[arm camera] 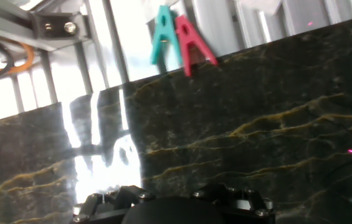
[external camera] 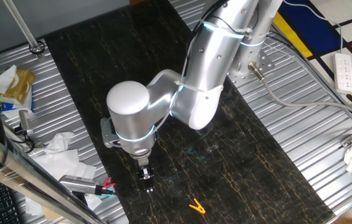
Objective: Use the gripper to push the small block from left to right
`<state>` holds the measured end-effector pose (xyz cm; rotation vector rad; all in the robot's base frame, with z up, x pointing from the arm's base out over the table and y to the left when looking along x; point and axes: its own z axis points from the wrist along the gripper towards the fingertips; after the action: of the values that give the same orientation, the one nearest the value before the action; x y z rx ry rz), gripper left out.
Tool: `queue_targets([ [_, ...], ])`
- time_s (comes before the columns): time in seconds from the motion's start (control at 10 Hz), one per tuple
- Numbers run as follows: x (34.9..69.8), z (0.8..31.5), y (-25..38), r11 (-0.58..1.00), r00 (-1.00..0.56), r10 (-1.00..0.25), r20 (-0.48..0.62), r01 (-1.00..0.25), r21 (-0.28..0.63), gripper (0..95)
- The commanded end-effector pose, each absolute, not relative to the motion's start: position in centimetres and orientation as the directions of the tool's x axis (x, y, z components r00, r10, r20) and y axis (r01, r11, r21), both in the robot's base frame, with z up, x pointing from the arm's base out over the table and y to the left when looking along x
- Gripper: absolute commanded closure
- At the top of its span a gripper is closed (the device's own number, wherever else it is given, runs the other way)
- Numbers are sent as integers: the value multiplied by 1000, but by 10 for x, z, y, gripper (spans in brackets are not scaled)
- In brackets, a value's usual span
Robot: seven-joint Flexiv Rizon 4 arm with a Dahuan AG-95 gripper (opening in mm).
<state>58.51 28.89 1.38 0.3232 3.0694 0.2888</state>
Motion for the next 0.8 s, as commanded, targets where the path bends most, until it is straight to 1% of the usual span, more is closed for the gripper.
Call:
queue_targets([
  [0.1, 583, 16, 290, 960, -977, 213, -20, 205, 193, 190],
  [0.8, 581, 19, 296, 953, -974, 227, -17, 218, 210, 190],
])
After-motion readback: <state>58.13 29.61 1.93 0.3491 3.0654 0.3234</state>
